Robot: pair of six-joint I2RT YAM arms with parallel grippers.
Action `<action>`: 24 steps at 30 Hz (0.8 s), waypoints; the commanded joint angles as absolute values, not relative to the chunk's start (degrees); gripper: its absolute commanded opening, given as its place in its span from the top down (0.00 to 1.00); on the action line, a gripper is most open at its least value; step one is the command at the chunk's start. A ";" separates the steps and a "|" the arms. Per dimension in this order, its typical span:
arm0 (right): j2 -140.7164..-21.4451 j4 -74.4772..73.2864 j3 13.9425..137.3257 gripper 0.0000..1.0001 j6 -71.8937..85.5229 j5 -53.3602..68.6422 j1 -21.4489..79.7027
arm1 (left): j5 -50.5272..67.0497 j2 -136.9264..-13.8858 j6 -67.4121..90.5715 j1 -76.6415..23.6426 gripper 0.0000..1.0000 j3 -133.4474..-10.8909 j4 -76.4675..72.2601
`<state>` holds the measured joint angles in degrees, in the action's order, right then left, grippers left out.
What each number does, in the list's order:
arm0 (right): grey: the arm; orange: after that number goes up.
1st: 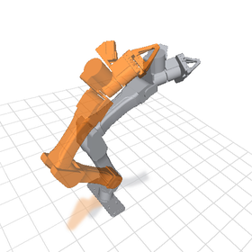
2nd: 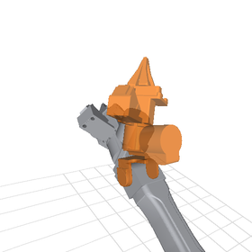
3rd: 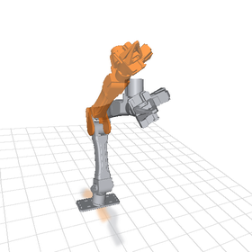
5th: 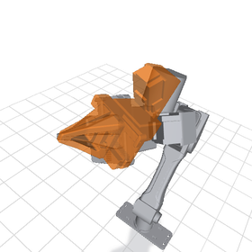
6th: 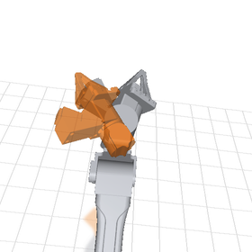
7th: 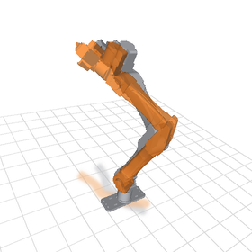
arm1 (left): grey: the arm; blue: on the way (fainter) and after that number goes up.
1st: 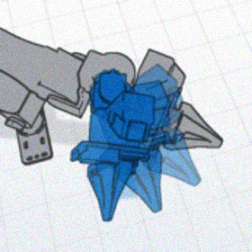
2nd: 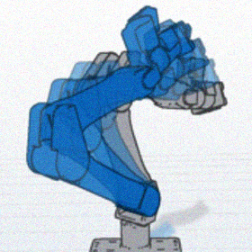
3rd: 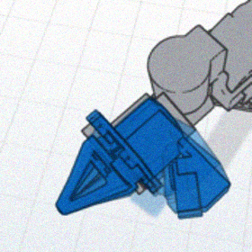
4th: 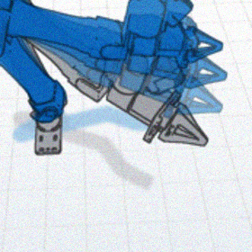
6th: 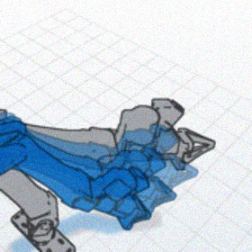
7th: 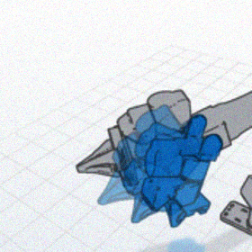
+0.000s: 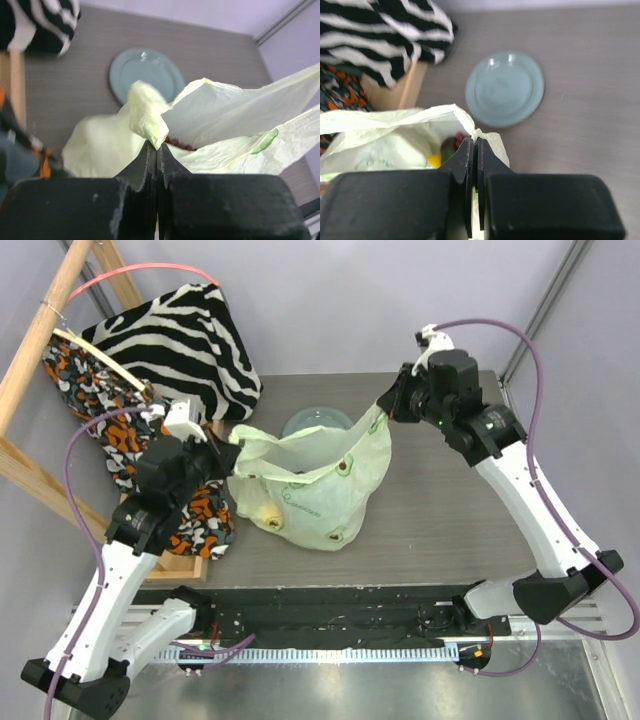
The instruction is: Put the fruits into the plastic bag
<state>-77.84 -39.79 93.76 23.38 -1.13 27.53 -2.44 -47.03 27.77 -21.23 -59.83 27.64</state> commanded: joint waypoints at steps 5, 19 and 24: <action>-78.58 -40.96 115.13 0.99 13.80 -12.11 27.42 | 4.39 -52.47 24.26 -20.92 1.00 -78.47 25.84; -74.62 -40.69 96.16 0.99 15.20 -19.25 26.02 | 8.09 -54.93 29.18 -21.01 1.00 -69.26 24.26; -74.62 -40.52 96.33 0.99 15.29 -19.77 25.67 | 6.33 -54.58 28.48 -20.92 1.00 -69.26 24.17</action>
<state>-76.62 -43.44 94.80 14.50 -17.19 26.13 6.28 -56.18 28.51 -21.23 -68.07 26.87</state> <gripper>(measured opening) 0.041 0.017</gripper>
